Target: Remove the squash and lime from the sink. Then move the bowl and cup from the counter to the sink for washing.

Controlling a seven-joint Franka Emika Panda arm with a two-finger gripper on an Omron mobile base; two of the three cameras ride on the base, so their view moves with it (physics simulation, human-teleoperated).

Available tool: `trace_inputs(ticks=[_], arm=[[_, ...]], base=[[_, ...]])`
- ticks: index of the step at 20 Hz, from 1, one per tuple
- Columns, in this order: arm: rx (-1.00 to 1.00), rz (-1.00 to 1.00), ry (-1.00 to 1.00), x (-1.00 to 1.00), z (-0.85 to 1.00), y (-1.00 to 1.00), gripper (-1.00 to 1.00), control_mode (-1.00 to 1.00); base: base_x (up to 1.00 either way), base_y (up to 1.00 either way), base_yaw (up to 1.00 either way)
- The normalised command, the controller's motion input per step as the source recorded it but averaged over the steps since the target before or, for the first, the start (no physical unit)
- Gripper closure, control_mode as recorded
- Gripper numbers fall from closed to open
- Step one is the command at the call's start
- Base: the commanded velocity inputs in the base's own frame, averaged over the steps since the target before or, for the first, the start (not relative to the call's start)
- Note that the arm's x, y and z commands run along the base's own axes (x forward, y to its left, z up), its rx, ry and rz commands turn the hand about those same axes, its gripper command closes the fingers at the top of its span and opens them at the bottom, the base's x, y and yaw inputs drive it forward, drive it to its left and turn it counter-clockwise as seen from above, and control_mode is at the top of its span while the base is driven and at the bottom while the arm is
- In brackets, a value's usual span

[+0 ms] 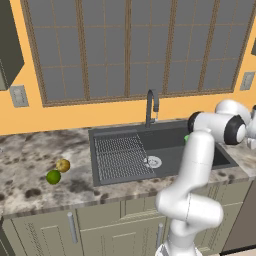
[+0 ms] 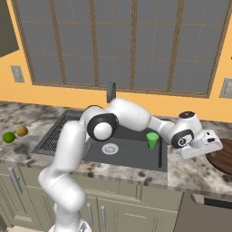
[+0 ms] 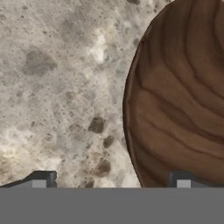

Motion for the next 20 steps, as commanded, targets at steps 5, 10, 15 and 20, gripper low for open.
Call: trace_inputs(ticks=[5,10,15,20], arm=[[0.01,0.04,-0.06,0.25,-0.09,-0.17,-1.00,-1.00],[0.00,0.03,-0.02,0.23,-0.16,-0.14,-1.00,-1.00],[0.00,0.03,0.00,0.25,-0.22,-0.12,-1.00,-1.00],[0.00,0.02,-0.01,0.18,-0.13,-0.16,-1.00,-1.00]], base=[[0.00,0.00,0.00],[0.00,0.00,0.00],[0.00,0.00,0.00],[0.00,0.00,0.00]])
